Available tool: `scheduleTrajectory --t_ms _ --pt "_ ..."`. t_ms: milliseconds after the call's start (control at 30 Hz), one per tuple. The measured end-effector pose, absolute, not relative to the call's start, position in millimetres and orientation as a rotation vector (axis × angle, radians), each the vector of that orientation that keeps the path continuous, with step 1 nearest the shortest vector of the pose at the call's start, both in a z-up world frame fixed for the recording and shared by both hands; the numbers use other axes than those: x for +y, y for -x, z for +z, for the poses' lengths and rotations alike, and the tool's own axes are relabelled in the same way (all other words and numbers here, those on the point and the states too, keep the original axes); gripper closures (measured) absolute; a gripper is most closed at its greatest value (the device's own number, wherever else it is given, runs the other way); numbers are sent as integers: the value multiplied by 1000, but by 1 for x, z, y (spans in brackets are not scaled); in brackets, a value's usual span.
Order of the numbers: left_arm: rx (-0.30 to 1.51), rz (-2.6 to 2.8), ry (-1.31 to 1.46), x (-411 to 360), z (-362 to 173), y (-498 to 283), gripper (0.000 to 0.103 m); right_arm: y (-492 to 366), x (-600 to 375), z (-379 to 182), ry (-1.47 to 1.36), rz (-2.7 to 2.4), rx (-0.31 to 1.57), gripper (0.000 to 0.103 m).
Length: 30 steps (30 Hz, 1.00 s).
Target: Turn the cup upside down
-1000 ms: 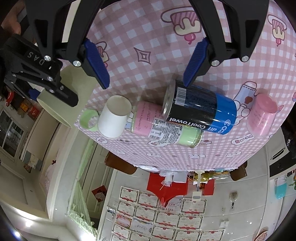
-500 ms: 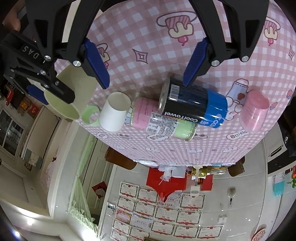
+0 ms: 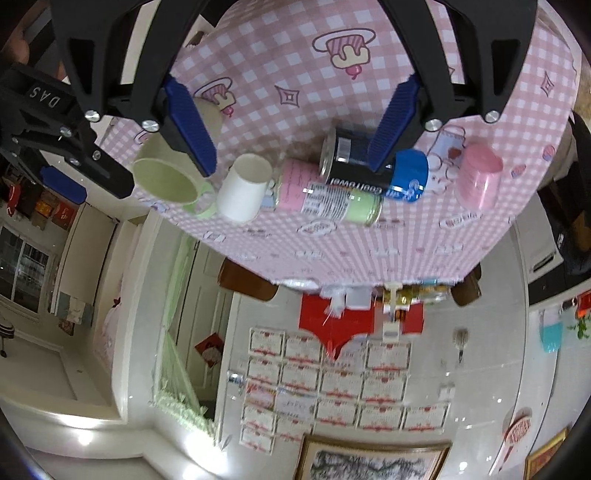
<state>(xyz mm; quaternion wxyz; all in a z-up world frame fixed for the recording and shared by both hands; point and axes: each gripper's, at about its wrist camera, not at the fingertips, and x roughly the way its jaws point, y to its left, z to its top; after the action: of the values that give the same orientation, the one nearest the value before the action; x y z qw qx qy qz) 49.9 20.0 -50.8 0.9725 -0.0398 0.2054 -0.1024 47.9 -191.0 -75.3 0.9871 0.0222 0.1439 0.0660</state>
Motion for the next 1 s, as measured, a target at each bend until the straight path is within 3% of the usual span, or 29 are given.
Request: scheduleTrajectory --t_ms 1000 --pt "163 -168 9 16 -22 -10 11 -10 -190 -68 -21 66 87 8"
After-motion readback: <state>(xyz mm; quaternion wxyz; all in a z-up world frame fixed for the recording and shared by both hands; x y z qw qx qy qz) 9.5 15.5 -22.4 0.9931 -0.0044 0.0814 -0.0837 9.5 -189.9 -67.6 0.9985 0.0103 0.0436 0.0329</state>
